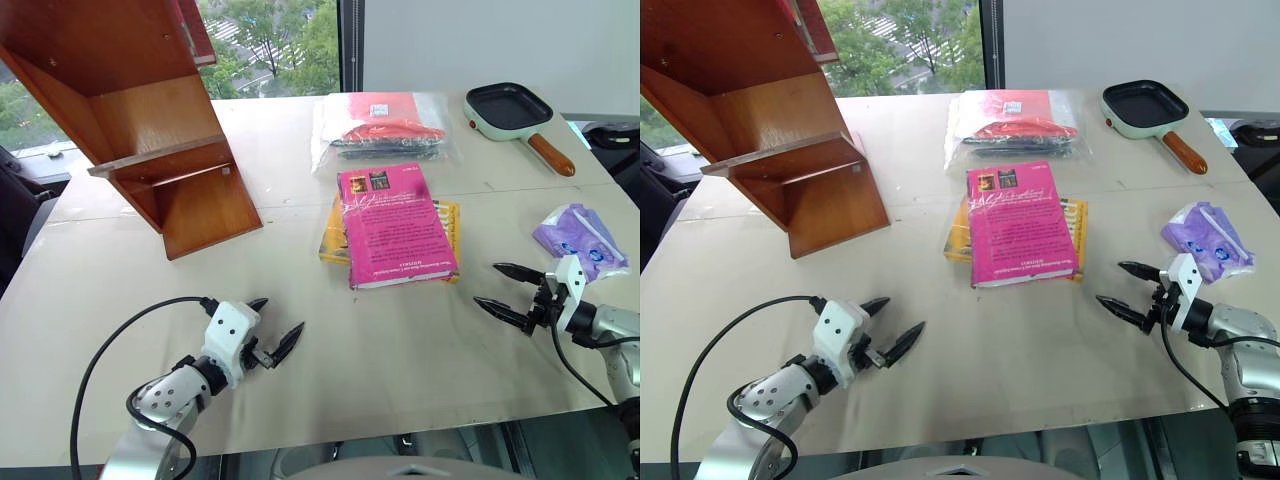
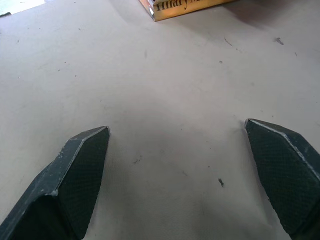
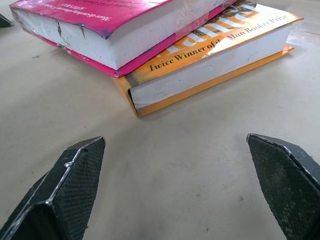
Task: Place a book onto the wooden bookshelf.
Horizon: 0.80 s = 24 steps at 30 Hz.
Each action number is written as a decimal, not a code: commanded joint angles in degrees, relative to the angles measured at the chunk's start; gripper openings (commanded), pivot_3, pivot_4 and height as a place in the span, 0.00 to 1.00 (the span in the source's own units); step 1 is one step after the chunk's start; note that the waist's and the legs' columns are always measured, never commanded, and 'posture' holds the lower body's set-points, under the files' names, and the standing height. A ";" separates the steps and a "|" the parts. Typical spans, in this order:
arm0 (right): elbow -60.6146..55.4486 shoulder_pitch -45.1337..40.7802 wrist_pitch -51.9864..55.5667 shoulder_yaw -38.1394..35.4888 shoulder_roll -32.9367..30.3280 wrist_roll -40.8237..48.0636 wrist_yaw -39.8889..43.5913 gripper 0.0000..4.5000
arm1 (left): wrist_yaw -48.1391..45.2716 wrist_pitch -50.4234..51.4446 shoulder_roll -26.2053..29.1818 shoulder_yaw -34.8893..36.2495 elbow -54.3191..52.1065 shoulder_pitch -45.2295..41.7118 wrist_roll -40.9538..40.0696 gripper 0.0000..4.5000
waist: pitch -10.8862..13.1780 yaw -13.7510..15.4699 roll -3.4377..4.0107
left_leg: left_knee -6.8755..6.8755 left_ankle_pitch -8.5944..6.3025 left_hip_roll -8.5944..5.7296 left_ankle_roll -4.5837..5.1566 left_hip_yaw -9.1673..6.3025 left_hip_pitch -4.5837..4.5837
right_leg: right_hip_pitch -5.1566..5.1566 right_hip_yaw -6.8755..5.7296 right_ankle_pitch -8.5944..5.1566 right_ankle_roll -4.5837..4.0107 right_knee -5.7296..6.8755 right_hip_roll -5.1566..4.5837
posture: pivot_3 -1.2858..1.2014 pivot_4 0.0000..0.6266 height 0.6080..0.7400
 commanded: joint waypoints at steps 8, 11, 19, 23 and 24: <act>1.09 -2.02 -2.26 -1.37 -0.39 0.16 0.15 1.00 | -1.59 -0.90 0.11 0.66 -0.53 0.92 -1.79 0.99 | 0.00 0.02 0.00 | 0.00 0.00 0.00 0.00 0.00 0.00 | 0.00 0.00 0.00 0.00 -0.01 0.00 | 0.52 0.24 1.00; 1.48 -2.47 -2.03 -1.00 -0.44 -0.79 -0.91 1.00 | -1.77 -1.11 0.21 0.93 -0.34 0.91 -1.98 0.99 | 0.00 0.01 0.00 | 0.00 0.00 0.00 0.00 0.01 -0.01 | 0.00 0.00 0.00 0.00 -0.02 0.00 | 0.52 0.24 1.00; 1.93 -2.68 -1.73 -0.87 -0.64 -1.76 -1.19 1.00 | -1.83 -1.29 0.24 1.14 -0.29 0.80 -1.96 0.99 | 0.00 0.00 0.00 | 0.00 0.00 0.00 0.00 0.00 -0.02 | 0.00 0.00 0.00 -0.01 -0.01 0.00 | 0.52 0.24 1.00; 2.33 -3.22 -1.88 -1.03 -0.58 -1.75 -1.30 1.00 | -1.94 -1.39 0.38 1.41 -0.42 0.77 -2.08 0.99 | 0.01 0.00 0.00 | 0.00 0.00 0.00 0.00 0.00 -0.02 | 0.00 0.00 0.00 -0.01 -0.01 0.00 | 0.52 0.24 1.00; 2.44 -3.42 -1.91 -1.12 -0.54 -1.68 -1.38 1.00 | -2.00 -1.43 0.44 1.50 -0.46 0.77 -2.11 0.99 | 0.01 -0.01 0.00 | 0.00 0.00 0.00 0.00 0.00 -0.02 | 0.00 0.00 0.00 -0.01 -0.01 0.00 | 0.52 0.24 1.00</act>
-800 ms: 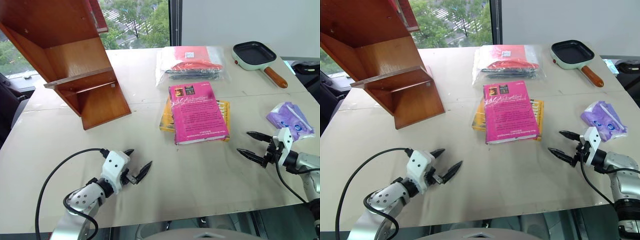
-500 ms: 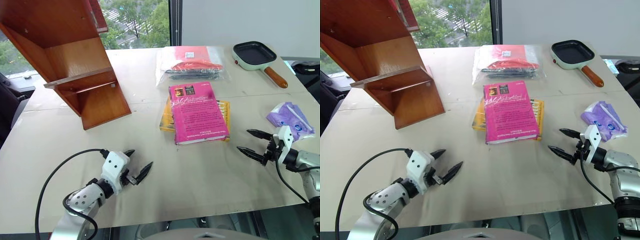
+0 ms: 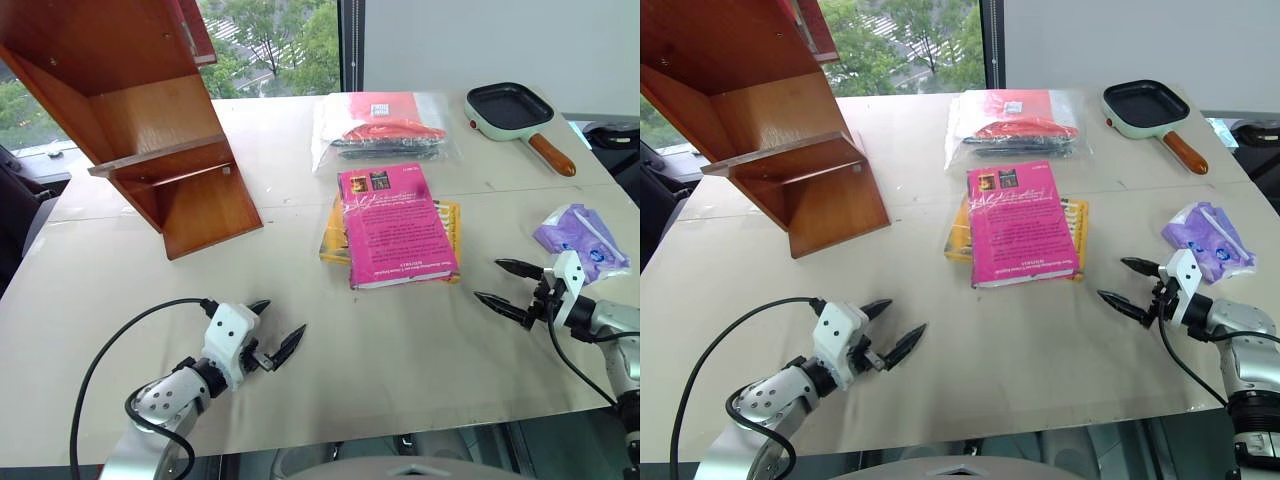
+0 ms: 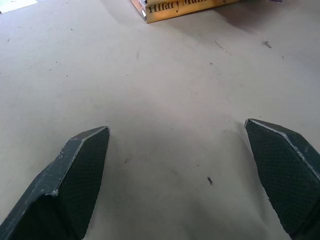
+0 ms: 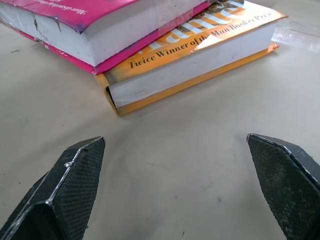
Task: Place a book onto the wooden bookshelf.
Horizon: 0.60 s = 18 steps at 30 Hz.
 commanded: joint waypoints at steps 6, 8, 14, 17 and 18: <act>0.88 -7.85 4.08 -1.61 -1.18 0.09 -4.65 1.00 | -5.75 1.34 4.93 7.31 -2.84 -1.75 -7.13 0.99 | 0.09 -0.27 0.03 | 0.01 0.00 0.01 0.00 0.01 0.00 | -0.01 0.00 0.00 -0.02 0.02 0.02 | 0.52 0.24 1.00; 1.95 -12.76 6.32 -1.23 -1.12 -1.26 -8.42 1.00 | -10.81 3.80 9.47 12.37 -4.24 -3.29 -13.40 0.99 | 0.15 -0.25 0.01 | 0.02 0.01 0.03 -0.01 -0.03 0.00 | -0.02 -0.05 -0.04 -0.08 0.05 0.05 | 0.52 0.24 1.00; 5.04 -22.81 10.71 1.34 0.68 -3.14 -10.92 0.82 | -18.64 7.40 18.18 21.64 -5.03 -5.82 -22.31 1.00 | 0.18 -0.83 0.04 | 0.02 0.09 0.03 -0.15 -0.05 -0.22 | -0.23 -0.07 -0.06 -0.20 0.02 0.22 | 0.52 0.24 1.00; 5.42 -24.62 10.56 3.57 1.91 -4.54 -9.95 0.55 | -20.30 9.41 19.80 24.47 -5.79 -6.77 -26.14 1.00 | 0.17 -1.01 0.02 | 0.02 0.18 0.00 -0.31 -0.08 -0.63 | -0.57 -0.12 0.05 -0.03 -0.07 0.21 | 0.52 0.24 1.00; 5.89 -25.44 10.48 4.17 2.54 -4.93 -10.09 0.45 | -20.78 9.83 20.20 25.12 -6.14 -6.65 -26.74 1.00 | 0.17 -1.12 0.02 | 0.03 0.18 -0.02 -0.32 -0.07 -0.84 | -0.76 -0.09 0.05 -0.03 -0.07 0.17 | 0.52 0.24 1.00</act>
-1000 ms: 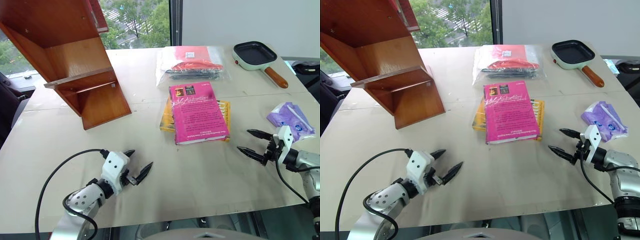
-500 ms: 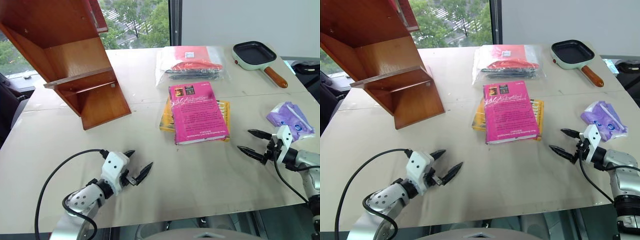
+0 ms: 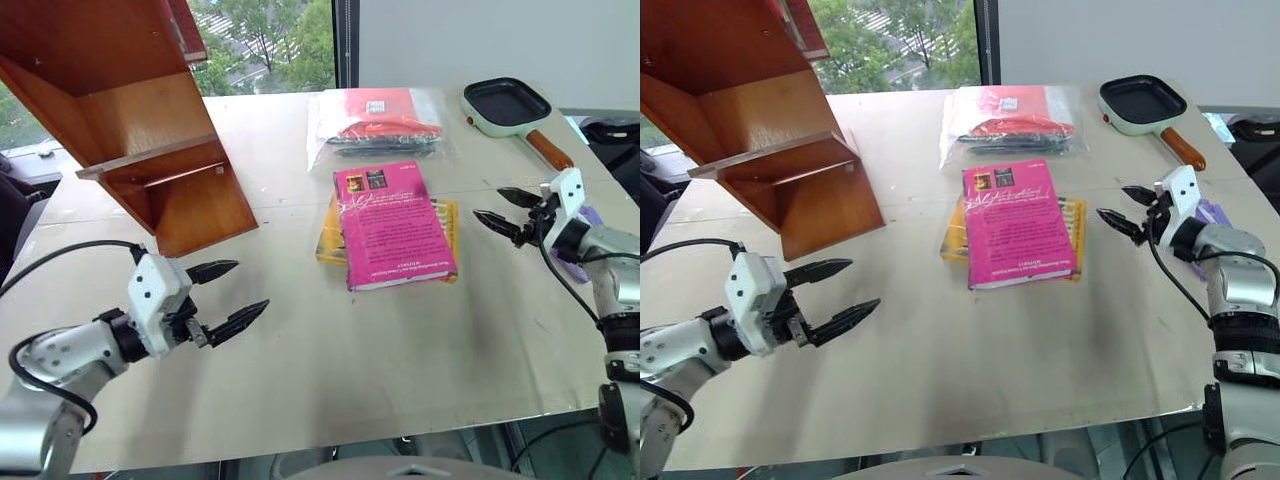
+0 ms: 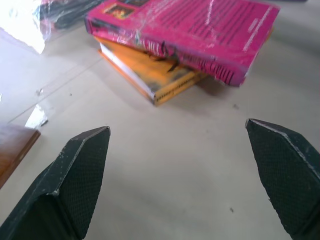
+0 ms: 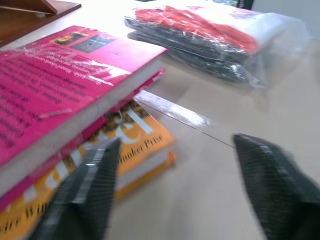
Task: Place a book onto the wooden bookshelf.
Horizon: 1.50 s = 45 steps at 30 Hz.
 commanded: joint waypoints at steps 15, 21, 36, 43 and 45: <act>5.13 -9.21 -2.49 8.04 10.90 -4.54 1.24 0.01 | -3.49 0.89 0.76 5.91 -3.19 2.97 -2.74 1.00 | 0.02 -0.55 0.03 | -0.01 0.01 -0.05 -0.03 0.04 -0.40 | -0.50 0.05 0.03 -0.02 0.14 -0.17 | 0.52 0.24 1.00; 6.04 -10.40 -3.20 9.27 13.55 -5.07 1.87 0.01 | -3.28 1.36 0.03 6.16 -3.70 3.28 -3.15 1.00 | 0.01 -0.51 0.03 | 0.00 0.02 -0.05 -0.04 0.03 -0.40 | -0.51 0.03 0.03 -0.02 0.13 -0.16 | 0.52 0.24 1.00; 5.47 -10.02 -4.05 10.94 17.72 -5.71 2.71 0.01 | -3.25 1.08 0.14 5.45 -3.38 3.83 -2.01 1.00 | 0.01 -0.66 0.03 | -0.01 0.04 -0.06 -0.07 0.03 -0.36 | -0.51 0.07 0.03 -0.03 0.19 0.05 | 0.52 0.24 1.00; 5.21 -9.80 -4.21 10.62 17.94 -5.53 2.43 0.01 | -1.98 1.23 -0.22 5.11 -3.05 3.36 -1.37 1.00 | 0.01 -0.69 0.03 | -0.01 0.04 -0.06 -0.08 0.03 -0.36 | -0.51 0.07 0.03 -0.03 0.19 0.06 | 0.52 0.24 1.00; 5.57 -9.89 -4.61 10.21 17.57 -5.70 1.98 0.01 | -0.81 2.09 -1.13 4.65 -3.13 3.07 -2.30 1.00 | 0.01 -0.68 0.03 | -0.01 0.04 -0.06 -0.08 0.03 -0.35 | -0.51 0.08 0.03 -0.03 0.19 0.06 | 0.52 0.24 1.00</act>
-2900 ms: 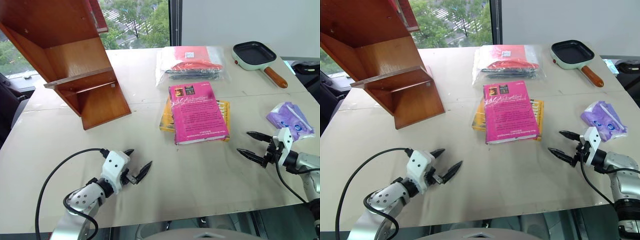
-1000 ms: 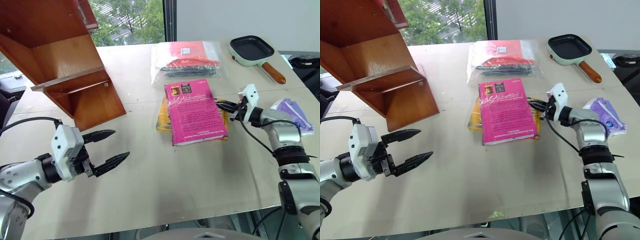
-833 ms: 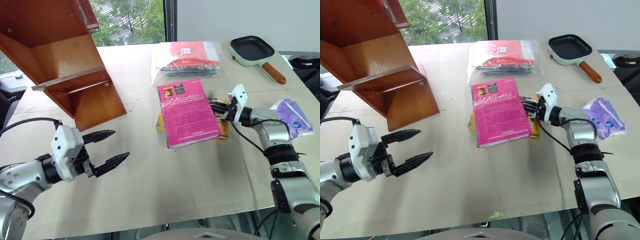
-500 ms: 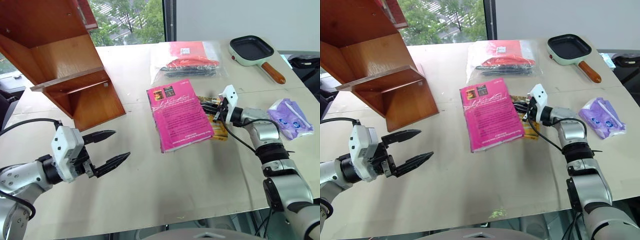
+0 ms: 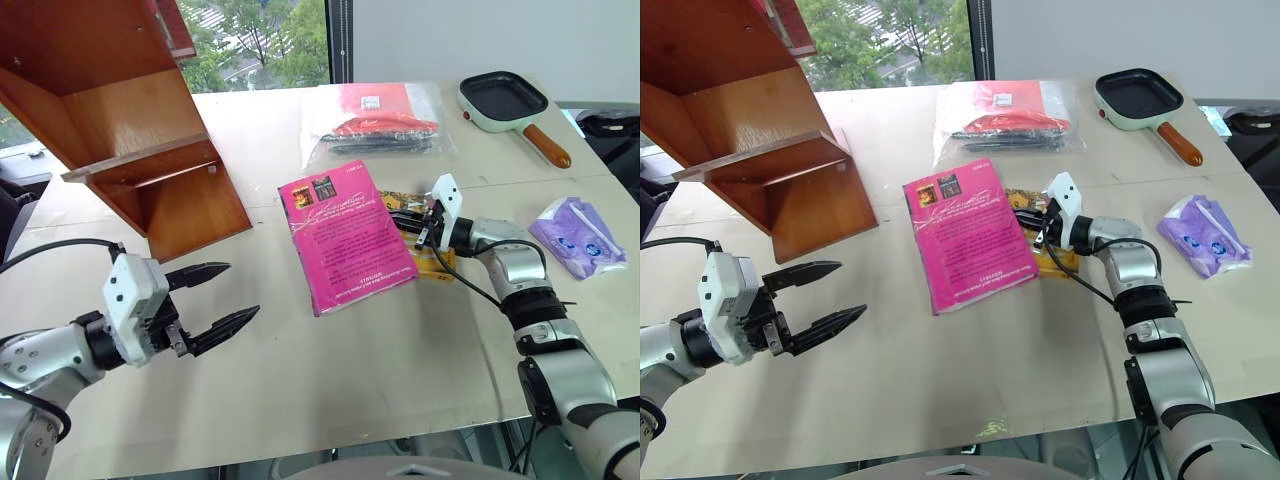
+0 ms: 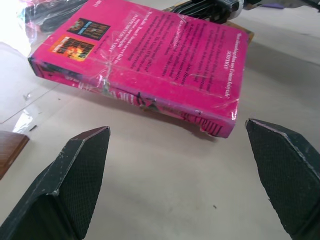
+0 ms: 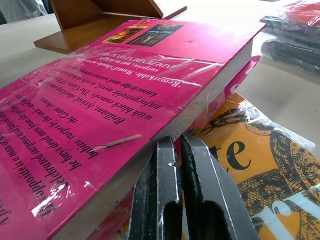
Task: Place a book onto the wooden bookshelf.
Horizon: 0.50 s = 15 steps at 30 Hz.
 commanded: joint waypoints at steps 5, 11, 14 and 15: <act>-1.72 -0.16 -3.13 -3.63 -4.10 1.04 -0.11 0.01 | 10.07 7.43 -7.87 -3.61 -2.42 -2.39 -9.22 1.00 | -0.01 0.21 0.01 | 0.01 0.00 -0.02 0.00 0.00 0.00 | 0.01 0.01 0.00 0.00 0.01 -0.03 | 0.52 0.24 1.00; -15.02 7.93 0.86 -7.82 -13.22 7.93 7.09 0.06 | 24.58 21.14 -16.76 -8.82 2.41 -4.02 -26.79 1.00 | -0.05 0.59 -0.07 | 0.10 0.00 -0.14 0.02 -0.13 -0.07 | 0.05 -0.04 0.01 0.03 -0.02 -0.35 | 0.52 0.24 1.00; -24.50 13.89 6.21 -8.28 -18.18 11.26 10.31 0.28 | 26.88 24.61 -18.64 -9.95 7.75 -6.09 -31.04 1.00 | -0.08 0.23 -0.01 | 0.04 0.00 -0.02 0.01 -0.11 0.08 | 0.07 -0.02 0.01 0.02 0.09 -0.24 | 0.52 0.24 1.00; -27.67 15.80 8.18 -8.99 -19.48 12.88 10.69 0.39 | 28.68 25.73 -19.91 -9.56 10.84 -8.14 -34.64 1.00 | -0.09 0.32 0.02 | 0.03 0.00 -0.02 0.00 -0.10 0.10 | 0.09 -0.01 0.01 0.01 0.12 -0.24 | 0.52 0.24 1.00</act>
